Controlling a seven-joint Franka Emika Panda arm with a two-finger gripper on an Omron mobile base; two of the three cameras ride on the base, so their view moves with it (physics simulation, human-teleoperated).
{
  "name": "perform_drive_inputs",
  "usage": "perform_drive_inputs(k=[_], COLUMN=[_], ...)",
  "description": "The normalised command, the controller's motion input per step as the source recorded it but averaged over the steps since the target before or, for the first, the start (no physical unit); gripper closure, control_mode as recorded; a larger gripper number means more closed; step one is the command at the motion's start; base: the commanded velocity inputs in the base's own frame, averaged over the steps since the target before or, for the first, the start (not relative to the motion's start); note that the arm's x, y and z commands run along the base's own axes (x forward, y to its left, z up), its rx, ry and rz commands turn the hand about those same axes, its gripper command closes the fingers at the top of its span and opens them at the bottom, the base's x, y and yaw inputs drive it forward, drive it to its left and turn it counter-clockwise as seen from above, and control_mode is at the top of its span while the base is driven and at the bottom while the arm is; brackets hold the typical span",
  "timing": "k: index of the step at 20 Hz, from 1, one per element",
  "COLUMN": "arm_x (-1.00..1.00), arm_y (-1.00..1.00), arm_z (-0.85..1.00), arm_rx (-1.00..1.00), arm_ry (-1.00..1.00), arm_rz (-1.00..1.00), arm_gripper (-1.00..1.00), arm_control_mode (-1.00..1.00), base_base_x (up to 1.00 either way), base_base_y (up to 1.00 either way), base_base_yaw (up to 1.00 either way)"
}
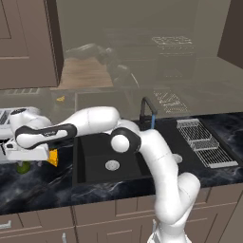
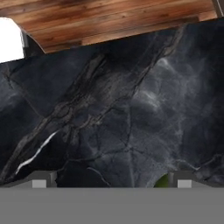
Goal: Turn on the sink faucet. Then move the lime from the counter to the sink. Turn off the sink. Move the vegetable from the sink to the pot next to the stove. Finally move the pot to the front left burner.
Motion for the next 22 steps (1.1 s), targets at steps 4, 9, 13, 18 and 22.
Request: perform_drive_inputs(k=[4, 9, 13, 18, 22], arm_x=[0.34, 0.25, 0.12, 0.09, 0.05], arm_y=[0.16, 0.22, 0.23, 0.18, 0.07], arm_z=[-0.26, -0.25, -0.17, -0.15, -0.16], arm_rx=[0.00, 0.00, 0.00, 0.00, -0.01], arm_ry=[0.00, 0.00, -0.02, -0.08, -0.15], arm_rz=[0.00, 0.00, 0.00, 0.00, 0.00], arm_gripper=[-1.00, -1.00, -1.00, -1.00, -1.00], arm_control_mode=[-1.00, -1.00, -1.00, -1.00, -1.00], base_base_x=[0.00, 0.00, 0.00, 0.00, 0.00], base_base_y=[0.00, 0.00, 0.00, 0.00, 0.00], base_base_yaw=[0.00, 0.00, 0.00, 0.00, 0.00])
